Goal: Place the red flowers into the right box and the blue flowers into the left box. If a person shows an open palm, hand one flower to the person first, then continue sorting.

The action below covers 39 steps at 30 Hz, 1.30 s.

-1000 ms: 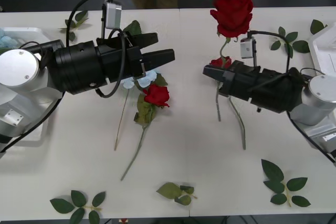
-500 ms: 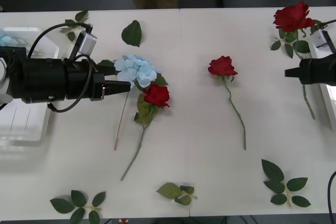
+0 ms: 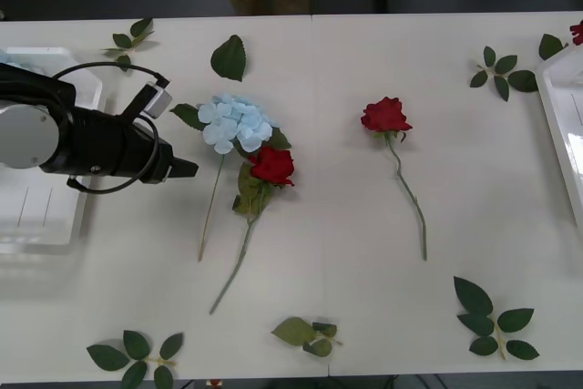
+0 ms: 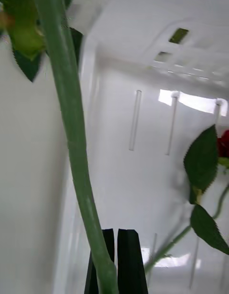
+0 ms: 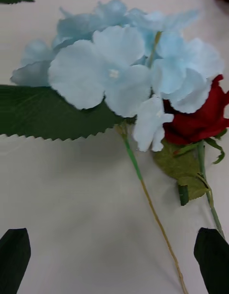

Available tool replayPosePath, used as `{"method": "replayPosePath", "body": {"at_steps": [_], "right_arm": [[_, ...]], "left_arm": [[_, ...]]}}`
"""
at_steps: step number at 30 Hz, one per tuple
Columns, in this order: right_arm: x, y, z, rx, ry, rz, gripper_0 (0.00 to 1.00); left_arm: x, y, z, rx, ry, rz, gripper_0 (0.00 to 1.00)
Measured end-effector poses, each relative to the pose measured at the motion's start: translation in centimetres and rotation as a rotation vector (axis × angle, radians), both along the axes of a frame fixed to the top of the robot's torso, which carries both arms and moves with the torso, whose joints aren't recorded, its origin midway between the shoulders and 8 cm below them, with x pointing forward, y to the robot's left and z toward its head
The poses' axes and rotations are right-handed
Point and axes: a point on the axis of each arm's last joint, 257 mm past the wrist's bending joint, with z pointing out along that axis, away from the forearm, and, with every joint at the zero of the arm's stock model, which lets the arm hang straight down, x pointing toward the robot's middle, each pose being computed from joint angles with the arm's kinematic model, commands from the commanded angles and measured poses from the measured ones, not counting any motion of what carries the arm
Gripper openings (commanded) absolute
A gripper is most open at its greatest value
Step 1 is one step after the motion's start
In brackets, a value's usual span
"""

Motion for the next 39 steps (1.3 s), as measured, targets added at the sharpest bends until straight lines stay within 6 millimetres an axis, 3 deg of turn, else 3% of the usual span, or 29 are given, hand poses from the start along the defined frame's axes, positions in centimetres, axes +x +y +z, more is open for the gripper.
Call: {"method": "replayPosePath", "body": {"at_steps": [5, 9, 11, 13, 15, 20, 23, 24, 25, 29, 31, 36, 39], "right_arm": [[-1.8, -5.4, -1.4, -0.174, 0.025, -0.081, 0.0], [-3.4, -8.1, -2.8, -0.265, 0.047, -0.136, 0.0], [-3.8, -8.3, -3.3, -0.256, 0.052, -0.164, 0.0], [-3.8, -8.2, -3.6, -0.247, 0.054, -0.164, 0.11], [-3.7, -7.6, -3.8, -0.226, 0.051, -0.157, 0.31], [-3.6, -6.8, -4.4, -0.212, 0.066, -0.14, 0.51], [-3.5, -6.4, -4.5, -0.202, 0.065, -0.133, 0.53], [-3.5, -6.2, -4.6, -0.194, 0.066, -0.131, 0.63], [-3.5, -6.0, -4.7, -0.183, 0.069, -0.129, 0.64], [-4.0, -3.2, -5.6, -0.075, 0.108, -0.094, 0.66], [-4.3, -0.8, -5.5, -0.014, 0.132, -0.052, 0.66], [-2.2, 5.3, -2.0, 0.043, 0.067, 0.077, 0.66], [-1.0, 10.3, -1.5, 0.14, 0.045, 0.079, 0.7]], "left_arm": [[1.0, 1.1, -1.1, 0.002, 0.05, 0.156, 1.0], [1.3, 0.7, -2.0, 0.08, 0.021, 0.123, 1.0], [1.4, 0.3, -2.4, 0.108, 0.01, 0.105, 1.0], [1.5, -0.1, -2.7, 0.124, 0.017, 0.112, 1.0], [1.7, -0.1, -3.1, 0.147, 0.046, 0.16, 1.0], [2.6, -0.3, -3.6, 0.175, 0.103, 0.333, 1.0], [2.9, -1.1, -3.7, 0.216, 0.092, 0.34, 1.0], [2.9, -1.4, -3.7, 0.224, 0.089, 0.336, 1.0], [2.8, -1.7, -3.8, 0.229, 0.089, 0.332, 1.0], [2.4, -2.4, -4.1, 0.245, 0.101, 0.327, 1.0], [2.3, -2.8, -4.4, 0.242, 0.107, 0.33, 1.0], [1.8, -2.9, -5.5, 0.249, 0.116, 0.37, 1.0], [1.8, -2.7, -6.3, 0.242, 0.113, 0.441, 1.0]]}}
